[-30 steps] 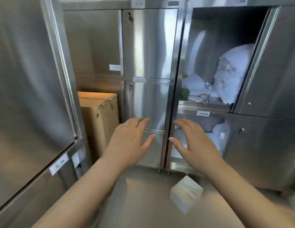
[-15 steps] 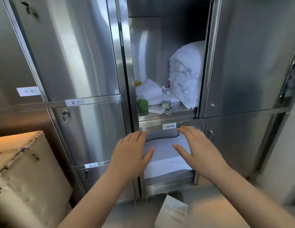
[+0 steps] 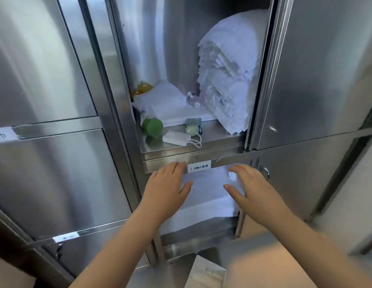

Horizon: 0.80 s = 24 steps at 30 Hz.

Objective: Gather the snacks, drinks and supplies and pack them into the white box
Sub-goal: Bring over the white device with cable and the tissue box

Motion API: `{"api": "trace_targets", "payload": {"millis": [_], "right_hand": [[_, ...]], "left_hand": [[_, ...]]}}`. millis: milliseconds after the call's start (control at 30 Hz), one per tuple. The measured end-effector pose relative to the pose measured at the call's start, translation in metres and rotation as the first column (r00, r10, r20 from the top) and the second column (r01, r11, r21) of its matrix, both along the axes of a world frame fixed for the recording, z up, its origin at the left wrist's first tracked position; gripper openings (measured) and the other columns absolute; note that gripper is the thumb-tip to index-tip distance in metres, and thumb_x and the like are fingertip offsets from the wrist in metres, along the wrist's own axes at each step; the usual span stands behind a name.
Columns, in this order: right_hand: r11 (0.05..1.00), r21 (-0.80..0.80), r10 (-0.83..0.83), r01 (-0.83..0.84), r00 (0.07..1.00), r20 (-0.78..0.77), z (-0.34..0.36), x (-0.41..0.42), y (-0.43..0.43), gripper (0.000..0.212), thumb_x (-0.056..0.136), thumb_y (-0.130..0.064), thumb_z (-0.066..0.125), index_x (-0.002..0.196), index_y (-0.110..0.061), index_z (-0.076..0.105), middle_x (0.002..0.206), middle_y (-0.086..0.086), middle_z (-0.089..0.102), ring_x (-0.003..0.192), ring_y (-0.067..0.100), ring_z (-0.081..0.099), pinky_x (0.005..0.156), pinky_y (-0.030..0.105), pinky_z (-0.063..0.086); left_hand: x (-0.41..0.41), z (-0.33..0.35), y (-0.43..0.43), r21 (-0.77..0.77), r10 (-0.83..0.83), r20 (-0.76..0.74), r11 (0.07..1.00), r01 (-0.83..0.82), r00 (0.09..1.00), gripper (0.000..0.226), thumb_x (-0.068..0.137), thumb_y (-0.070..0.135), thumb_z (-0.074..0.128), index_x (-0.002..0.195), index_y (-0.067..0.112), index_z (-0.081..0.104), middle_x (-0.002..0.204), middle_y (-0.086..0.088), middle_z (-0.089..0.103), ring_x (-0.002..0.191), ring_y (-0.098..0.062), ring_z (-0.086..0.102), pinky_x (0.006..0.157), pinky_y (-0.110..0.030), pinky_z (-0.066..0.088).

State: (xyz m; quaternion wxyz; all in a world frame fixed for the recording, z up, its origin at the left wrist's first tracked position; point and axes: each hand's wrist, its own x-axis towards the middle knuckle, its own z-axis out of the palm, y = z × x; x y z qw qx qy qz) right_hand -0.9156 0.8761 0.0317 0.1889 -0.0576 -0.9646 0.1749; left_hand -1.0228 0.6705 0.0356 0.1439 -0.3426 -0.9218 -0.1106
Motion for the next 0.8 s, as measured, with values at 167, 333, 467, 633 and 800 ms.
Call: {"api": "trace_targets", "payload": {"millis": [167, 333, 467, 633, 800], "right_hand": [[0.996, 0.005, 0.086, -0.087, 0.994, 0.071, -0.014, -0.101, 0.051, 0.049, 0.094, -0.049, 0.042, 0.136, -0.024, 0.039, 0.139, -0.008, 0.040, 0.127, 0.010, 0.034, 0.098, 0.022, 0.029], [0.985, 0.002, 0.169, -0.170, 0.982, 0.090, -0.017, -0.204, 0.084, 0.048, 0.094, -0.045, 0.046, 0.136, -0.021, 0.041, 0.137, -0.004, 0.042, 0.125, 0.014, 0.036, 0.100, 0.024, 0.028], [0.976, -0.046, 0.215, -0.211, 0.971, 0.107, -0.027, -0.266, 0.092, 0.047, 0.094, -0.042, 0.048, 0.134, -0.019, 0.043, 0.135, -0.002, 0.045, 0.121, 0.015, 0.040, 0.095, 0.024, 0.032], [0.982, -0.094, 0.171, -0.163, 0.982, 0.084, -0.042, -0.329, 0.096, 0.043, 0.093, -0.038, 0.051, 0.130, -0.018, 0.046, 0.128, 0.000, 0.050, 0.116, 0.018, 0.045, 0.089, 0.024, 0.033], [0.984, -0.171, 0.071, -0.059, 0.995, 0.065, -0.066, -0.370, 0.092, 0.036, 0.091, -0.028, 0.056, 0.123, -0.014, 0.051, 0.117, 0.005, 0.054, 0.106, 0.019, 0.048, 0.082, 0.023, 0.034]], "left_hand": [[-0.086, -0.008, 0.054, -0.021, 0.081, 0.017, 0.997, -0.081, 0.997, 0.055, 0.095, 0.045, 0.037, 0.143, 0.020, 0.029, 0.143, 0.003, 0.039, 0.128, -0.018, 0.037, 0.101, -0.031, 0.030], [-0.160, -0.015, 0.088, -0.052, 0.137, 0.029, 0.989, -0.136, 0.990, 0.056, 0.095, 0.045, 0.035, 0.144, 0.020, 0.026, 0.145, 0.002, 0.037, 0.130, -0.017, 0.035, 0.105, -0.032, 0.029], [-0.210, -0.027, 0.100, -0.017, 0.157, 0.051, 0.988, -0.156, 0.986, 0.055, 0.095, 0.045, 0.035, 0.143, 0.021, 0.029, 0.144, 0.004, 0.038, 0.130, -0.015, 0.035, 0.104, -0.032, 0.028], [-0.276, -0.042, 0.127, 0.005, 0.089, 0.083, 0.996, -0.090, 0.993, 0.053, 0.095, 0.043, 0.037, 0.142, 0.019, 0.031, 0.142, 0.000, 0.041, 0.128, -0.019, 0.037, 0.104, -0.034, 0.028], [-0.327, -0.063, 0.152, 0.040, -0.025, 0.152, 0.999, 0.019, 0.988, 0.053, 0.094, 0.039, 0.042, 0.142, 0.019, 0.030, 0.139, -0.002, 0.043, 0.122, -0.022, 0.042, 0.099, -0.035, 0.032]]}}
